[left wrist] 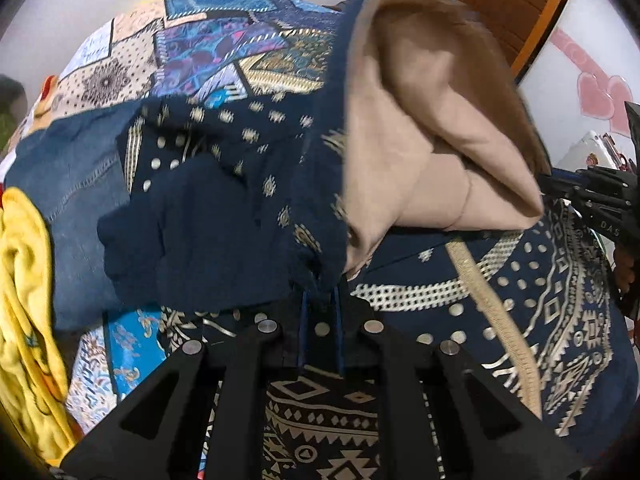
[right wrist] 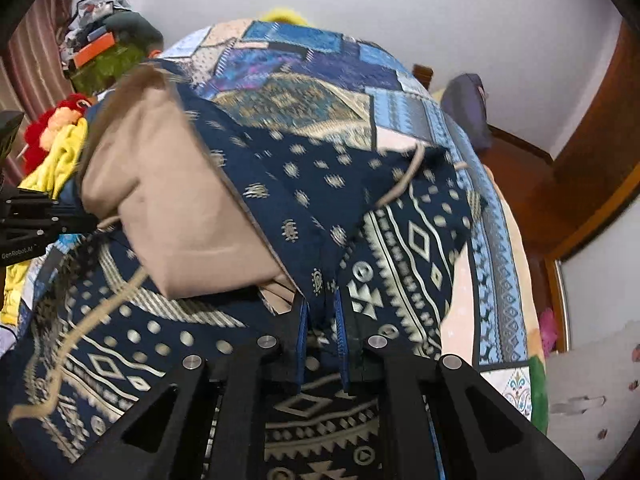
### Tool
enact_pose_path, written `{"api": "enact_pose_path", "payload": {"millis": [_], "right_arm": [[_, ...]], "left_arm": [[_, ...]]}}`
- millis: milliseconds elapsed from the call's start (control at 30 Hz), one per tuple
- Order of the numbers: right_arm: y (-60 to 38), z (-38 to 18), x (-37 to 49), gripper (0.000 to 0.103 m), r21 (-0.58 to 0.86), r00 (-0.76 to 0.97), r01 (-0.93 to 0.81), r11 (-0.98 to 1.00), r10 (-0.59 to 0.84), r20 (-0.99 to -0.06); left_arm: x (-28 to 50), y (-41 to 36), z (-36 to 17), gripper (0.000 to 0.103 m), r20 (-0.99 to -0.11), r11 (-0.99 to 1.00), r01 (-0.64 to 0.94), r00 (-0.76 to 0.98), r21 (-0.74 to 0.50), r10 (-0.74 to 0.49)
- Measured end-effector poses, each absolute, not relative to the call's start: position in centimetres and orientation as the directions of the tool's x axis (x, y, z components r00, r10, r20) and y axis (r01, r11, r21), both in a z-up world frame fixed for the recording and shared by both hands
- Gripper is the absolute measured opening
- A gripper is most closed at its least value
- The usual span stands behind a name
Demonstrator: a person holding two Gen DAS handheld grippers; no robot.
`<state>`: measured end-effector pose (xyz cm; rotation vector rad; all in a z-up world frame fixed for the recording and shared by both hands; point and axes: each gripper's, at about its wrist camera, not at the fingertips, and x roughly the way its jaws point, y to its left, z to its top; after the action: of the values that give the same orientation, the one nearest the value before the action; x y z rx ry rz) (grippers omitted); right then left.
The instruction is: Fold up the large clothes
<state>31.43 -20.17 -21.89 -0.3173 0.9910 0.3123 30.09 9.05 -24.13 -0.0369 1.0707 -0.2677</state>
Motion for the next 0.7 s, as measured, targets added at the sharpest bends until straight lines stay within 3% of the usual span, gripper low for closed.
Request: {"api": "enact_pose_path", "payload": {"millis": [33,67,100,133,200,267,300,500,633,700], "right_arm": [[-20.4,-22.0,31.5,0.015,-0.129,0.515,-0.391,0.911,0.1,-0.852],[-20.7,-22.1,31.5,0.039,-0.16,0.526,-0.375,0.913,0.068,-0.847],[-21.0,-22.0,31.5,0.078,-0.2,0.55,-0.345,0.917,0.025,-0.835],[-21.4,-21.9,31.5,0.09,-0.246,0.584,-0.306,0.92,-0.023,-0.812],[-22.5,-21.6,31.4,0.093,-0.234,0.597,-0.3,0.925,-0.009,-0.802],[-23.4,-21.4,31.6,0.093,-0.142,0.538,-0.321,0.936,0.057,-0.841],[-23.6,-21.2,31.6,0.093,-0.112,0.523,-0.324,0.939,0.079,-0.849],[-24.1,-19.0,30.5,0.093,0.056,0.481,-0.348,0.936,0.229,-0.846],[-23.0,-17.1,31.0,0.093,0.126,0.495,-0.357,0.925,0.302,-0.815],[-22.4,-16.2,31.5,0.093,0.156,0.498,-0.365,0.918,0.334,-0.8]], "left_arm": [[30.0,9.2,-24.5,0.013,-0.86,0.968,0.192,0.452,-0.165,-0.236],[30.0,9.4,-24.7,0.015,-0.86,0.969,0.186,0.453,-0.164,-0.233],[30.0,9.4,-24.9,0.016,-0.861,0.969,0.184,0.452,-0.165,-0.233],[29.8,9.5,-25.0,0.017,-0.861,0.969,0.181,0.45,-0.171,-0.236],[29.6,9.7,-25.0,0.02,-0.86,0.966,0.178,0.445,-0.187,-0.248],[29.3,9.9,-24.8,0.038,-0.867,0.968,0.172,0.436,-0.184,-0.242],[29.2,10.0,-24.7,0.041,-0.87,0.968,0.171,0.429,-0.186,-0.242],[28.2,10.8,-21.7,0.043,-0.858,0.969,0.184,0.457,-0.164,-0.232],[28.7,12.1,-17.9,0.06,-0.809,0.975,0.161,0.546,-0.154,-0.219],[29.8,12.6,-16.5,0.06,-0.787,0.972,0.159,0.572,-0.171,-0.232]]}}
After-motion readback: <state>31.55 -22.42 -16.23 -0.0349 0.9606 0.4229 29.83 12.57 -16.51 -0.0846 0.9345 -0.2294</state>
